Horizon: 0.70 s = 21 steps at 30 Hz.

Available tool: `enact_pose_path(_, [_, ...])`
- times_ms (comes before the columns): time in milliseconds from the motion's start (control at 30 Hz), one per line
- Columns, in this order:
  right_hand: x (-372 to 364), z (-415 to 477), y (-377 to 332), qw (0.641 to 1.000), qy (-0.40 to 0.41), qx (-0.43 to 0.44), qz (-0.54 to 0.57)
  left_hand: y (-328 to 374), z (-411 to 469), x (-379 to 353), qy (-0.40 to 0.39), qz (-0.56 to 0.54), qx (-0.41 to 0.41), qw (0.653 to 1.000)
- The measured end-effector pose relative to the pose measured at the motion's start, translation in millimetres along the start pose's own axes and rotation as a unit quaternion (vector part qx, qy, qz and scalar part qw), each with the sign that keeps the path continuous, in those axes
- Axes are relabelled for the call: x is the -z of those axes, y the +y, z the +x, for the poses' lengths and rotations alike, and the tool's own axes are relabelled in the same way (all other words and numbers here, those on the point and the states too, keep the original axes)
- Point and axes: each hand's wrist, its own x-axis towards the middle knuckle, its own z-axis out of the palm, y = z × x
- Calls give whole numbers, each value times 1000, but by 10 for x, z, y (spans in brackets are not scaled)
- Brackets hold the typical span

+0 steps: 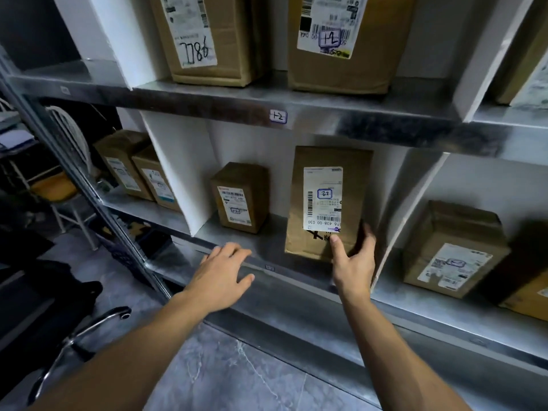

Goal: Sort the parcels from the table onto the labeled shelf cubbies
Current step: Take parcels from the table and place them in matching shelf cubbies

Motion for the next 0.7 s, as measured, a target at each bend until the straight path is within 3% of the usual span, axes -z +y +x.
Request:
enact_pose_path(400, [-134, 255, 550, 987, -32, -106, -114, -164, 517, -182, -20, -71, -48, 996])
enact_pose_path(700, [-284, 405, 585, 990, -42, -115, -67, -319, 682, -246, -20, -80, -50, 995])
